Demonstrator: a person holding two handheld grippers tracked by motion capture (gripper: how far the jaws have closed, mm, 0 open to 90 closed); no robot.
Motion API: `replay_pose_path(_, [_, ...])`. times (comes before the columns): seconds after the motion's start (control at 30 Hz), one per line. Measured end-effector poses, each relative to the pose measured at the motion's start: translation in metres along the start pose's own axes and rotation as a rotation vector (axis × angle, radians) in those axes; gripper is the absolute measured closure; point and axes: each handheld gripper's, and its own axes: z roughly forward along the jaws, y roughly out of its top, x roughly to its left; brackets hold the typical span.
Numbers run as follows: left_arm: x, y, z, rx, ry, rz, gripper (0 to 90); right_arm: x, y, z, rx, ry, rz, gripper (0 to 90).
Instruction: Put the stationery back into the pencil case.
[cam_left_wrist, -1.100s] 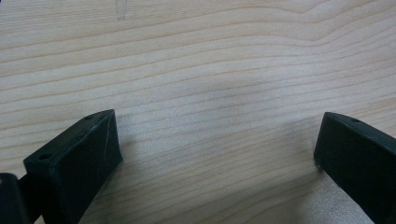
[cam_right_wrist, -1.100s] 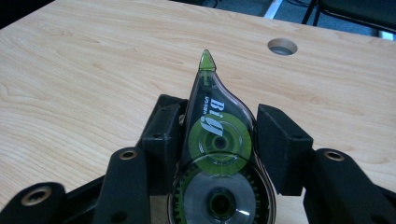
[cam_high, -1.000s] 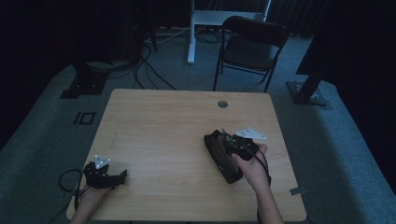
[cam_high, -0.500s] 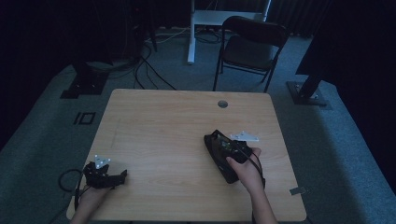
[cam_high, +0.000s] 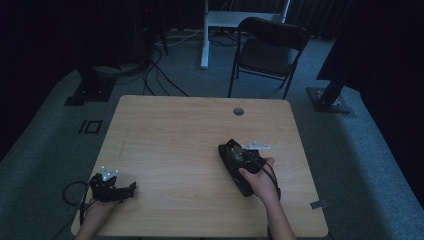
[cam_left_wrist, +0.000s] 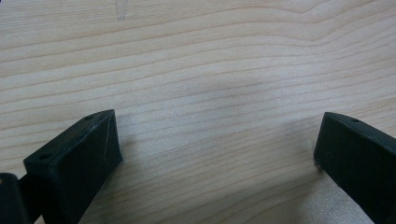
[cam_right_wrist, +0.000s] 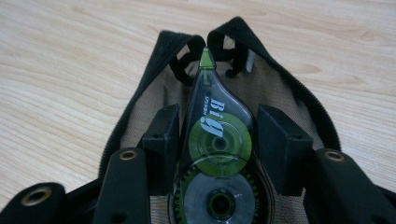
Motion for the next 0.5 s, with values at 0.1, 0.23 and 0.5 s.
replay_pose_path(0.1, [0.0, 0.0, 0.0, 0.001, 0.0, 0.0, 0.6, -0.001, 0.002, 0.005, 0.036, -0.009, -0.002, 50.5])
replay_pose_path(0.23, [0.0, 0.0, 0.0, 0.0, 0.0, 0.0, 0.6, -0.003, 0.006, 0.012, 0.078, -0.026, -0.01, 50.6])
replay_pose_path(0.5, [0.0, 0.0, 0.0, 0.0, 0.0, 0.0, 0.6, -0.001, 0.011, 0.023, 0.145, -0.059, -0.042, 50.5])
